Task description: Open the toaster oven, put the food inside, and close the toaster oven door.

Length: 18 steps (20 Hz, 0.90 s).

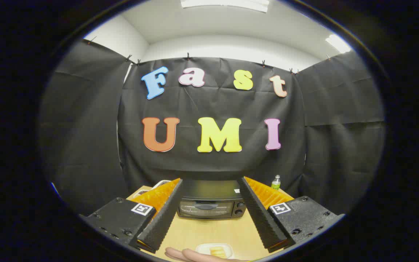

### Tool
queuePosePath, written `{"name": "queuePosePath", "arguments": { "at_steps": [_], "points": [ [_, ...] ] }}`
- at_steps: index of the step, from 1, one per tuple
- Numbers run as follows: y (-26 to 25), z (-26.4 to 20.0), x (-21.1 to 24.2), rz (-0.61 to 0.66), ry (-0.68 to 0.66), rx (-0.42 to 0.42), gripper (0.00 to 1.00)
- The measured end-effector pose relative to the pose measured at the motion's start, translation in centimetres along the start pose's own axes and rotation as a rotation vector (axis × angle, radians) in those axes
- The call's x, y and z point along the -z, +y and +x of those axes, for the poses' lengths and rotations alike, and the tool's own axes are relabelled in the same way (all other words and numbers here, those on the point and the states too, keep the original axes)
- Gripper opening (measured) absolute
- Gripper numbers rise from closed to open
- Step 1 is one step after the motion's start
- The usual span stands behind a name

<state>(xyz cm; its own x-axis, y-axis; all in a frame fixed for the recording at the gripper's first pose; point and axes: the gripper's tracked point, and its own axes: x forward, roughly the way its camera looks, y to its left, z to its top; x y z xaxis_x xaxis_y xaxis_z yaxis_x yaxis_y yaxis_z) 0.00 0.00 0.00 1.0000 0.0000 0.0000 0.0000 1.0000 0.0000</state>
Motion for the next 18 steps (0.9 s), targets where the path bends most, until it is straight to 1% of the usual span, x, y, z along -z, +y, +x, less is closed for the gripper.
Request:
{"name": "queuePosePath", "arguments": {
  "at_steps": [9, 14, 18],
  "points": [
    [-0.7, 2.4, 1.1, -0.005, 0.001, 0.029, 1.0],
    [-1.3, 5.6, 1.8, 0.023, -0.008, 0.034, 1.0],
    [-1.9, 9.2, 2.9, 0.049, 0.0, 0.03, 1.0]
  ]
}}
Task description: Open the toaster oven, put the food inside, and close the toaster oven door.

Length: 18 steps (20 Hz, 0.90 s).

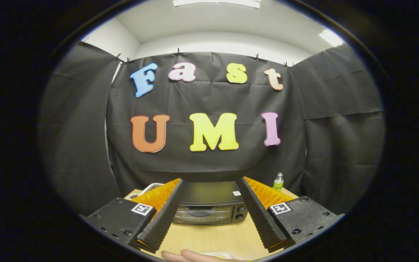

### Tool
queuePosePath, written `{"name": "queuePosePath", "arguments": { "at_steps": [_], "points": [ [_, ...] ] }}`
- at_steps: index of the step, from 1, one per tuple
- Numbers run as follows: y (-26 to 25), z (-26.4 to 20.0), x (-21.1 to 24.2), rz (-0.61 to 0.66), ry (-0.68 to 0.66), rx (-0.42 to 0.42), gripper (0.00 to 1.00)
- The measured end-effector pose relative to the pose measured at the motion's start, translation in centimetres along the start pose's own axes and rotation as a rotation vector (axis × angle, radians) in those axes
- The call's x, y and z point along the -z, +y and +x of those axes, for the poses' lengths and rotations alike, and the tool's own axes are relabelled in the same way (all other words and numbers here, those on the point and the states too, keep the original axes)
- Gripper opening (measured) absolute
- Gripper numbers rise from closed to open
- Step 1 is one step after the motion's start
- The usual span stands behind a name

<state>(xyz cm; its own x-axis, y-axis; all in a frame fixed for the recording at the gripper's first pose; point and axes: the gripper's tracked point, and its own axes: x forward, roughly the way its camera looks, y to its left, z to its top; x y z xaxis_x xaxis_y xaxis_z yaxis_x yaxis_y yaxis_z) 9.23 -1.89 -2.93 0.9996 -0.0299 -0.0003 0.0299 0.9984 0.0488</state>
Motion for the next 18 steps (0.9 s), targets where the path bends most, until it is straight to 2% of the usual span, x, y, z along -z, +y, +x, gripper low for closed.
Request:
{"name": "queuePosePath", "arguments": {
  "at_steps": [4, 11, 15, 18],
  "points": [
    [0.1, 4.9, 3.2, -0.005, 0.026, -0.014, 1.0],
    [2.5, 13.4, 14.0, -0.019, 0.249, -0.058, 1.0],
    [4.0, 16.6, 17.8, -0.064, 0.32, -0.062, 1.0],
    [4.3, 18.0, 18.7, -0.078, 0.324, -0.052, 1.0]
  ]
}}
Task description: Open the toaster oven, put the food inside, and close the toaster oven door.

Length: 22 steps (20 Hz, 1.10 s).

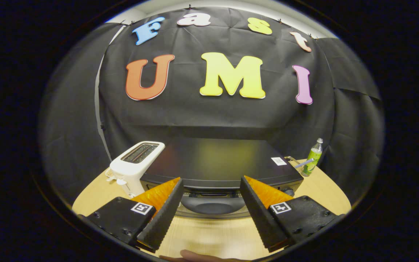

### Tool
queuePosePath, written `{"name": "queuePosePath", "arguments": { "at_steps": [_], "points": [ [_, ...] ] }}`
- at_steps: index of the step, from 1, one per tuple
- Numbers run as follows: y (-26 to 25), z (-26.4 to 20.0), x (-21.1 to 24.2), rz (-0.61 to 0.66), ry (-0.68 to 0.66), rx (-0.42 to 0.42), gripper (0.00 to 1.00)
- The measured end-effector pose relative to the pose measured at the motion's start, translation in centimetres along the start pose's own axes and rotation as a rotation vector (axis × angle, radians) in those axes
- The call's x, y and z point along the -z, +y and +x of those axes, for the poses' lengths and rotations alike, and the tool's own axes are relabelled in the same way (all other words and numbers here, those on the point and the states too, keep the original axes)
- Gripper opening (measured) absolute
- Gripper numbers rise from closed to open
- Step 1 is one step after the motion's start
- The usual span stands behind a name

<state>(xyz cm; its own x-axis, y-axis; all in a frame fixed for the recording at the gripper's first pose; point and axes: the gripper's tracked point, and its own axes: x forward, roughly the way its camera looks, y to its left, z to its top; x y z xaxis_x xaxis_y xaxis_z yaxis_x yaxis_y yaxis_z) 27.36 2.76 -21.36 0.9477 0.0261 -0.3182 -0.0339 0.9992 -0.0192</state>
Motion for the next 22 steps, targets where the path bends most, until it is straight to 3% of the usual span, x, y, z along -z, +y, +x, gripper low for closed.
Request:
{"name": "queuePosePath", "arguments": {
  "at_steps": [3, 11, 22],
  "points": [
    [-0.4, 1.5, 1.1, -0.034, 0.027, 0.026, 1.0],
    [-0.6, 2.4, 3.2, 0.045, 0.086, 0.0, 1.0],
    [-0.6, -2.8, 6.9, 0.038, 0.153, -0.059, 1.0]
  ]
}}
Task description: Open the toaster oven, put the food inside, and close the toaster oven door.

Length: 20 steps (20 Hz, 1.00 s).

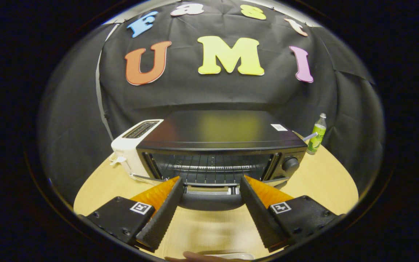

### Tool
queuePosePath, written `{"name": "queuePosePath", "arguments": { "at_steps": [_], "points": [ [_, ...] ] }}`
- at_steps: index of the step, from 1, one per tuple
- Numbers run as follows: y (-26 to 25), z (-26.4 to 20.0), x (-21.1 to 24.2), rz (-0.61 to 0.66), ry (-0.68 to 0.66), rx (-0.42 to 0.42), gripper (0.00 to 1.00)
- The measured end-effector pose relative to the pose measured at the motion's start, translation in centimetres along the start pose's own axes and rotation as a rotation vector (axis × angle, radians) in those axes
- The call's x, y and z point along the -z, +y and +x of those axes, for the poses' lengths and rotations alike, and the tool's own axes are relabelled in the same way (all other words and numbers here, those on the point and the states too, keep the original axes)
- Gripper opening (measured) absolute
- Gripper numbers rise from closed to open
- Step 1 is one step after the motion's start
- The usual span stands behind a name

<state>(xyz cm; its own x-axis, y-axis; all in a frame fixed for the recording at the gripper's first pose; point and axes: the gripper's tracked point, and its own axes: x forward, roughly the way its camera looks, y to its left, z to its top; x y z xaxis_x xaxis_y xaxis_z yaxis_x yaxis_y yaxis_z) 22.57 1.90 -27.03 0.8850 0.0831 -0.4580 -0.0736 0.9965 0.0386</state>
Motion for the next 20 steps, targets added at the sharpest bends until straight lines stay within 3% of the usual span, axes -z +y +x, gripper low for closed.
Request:
{"name": "queuePosePath", "arguments": {
  "at_steps": [13, 20],
  "points": [
    [-0.1, -2.5, 7.9, -0.053, 0.034, 0.051, 1.0],
    [0.0, -2.5, 9.6, -0.045, 0.018, 0.055, 1.0]
  ]
}}
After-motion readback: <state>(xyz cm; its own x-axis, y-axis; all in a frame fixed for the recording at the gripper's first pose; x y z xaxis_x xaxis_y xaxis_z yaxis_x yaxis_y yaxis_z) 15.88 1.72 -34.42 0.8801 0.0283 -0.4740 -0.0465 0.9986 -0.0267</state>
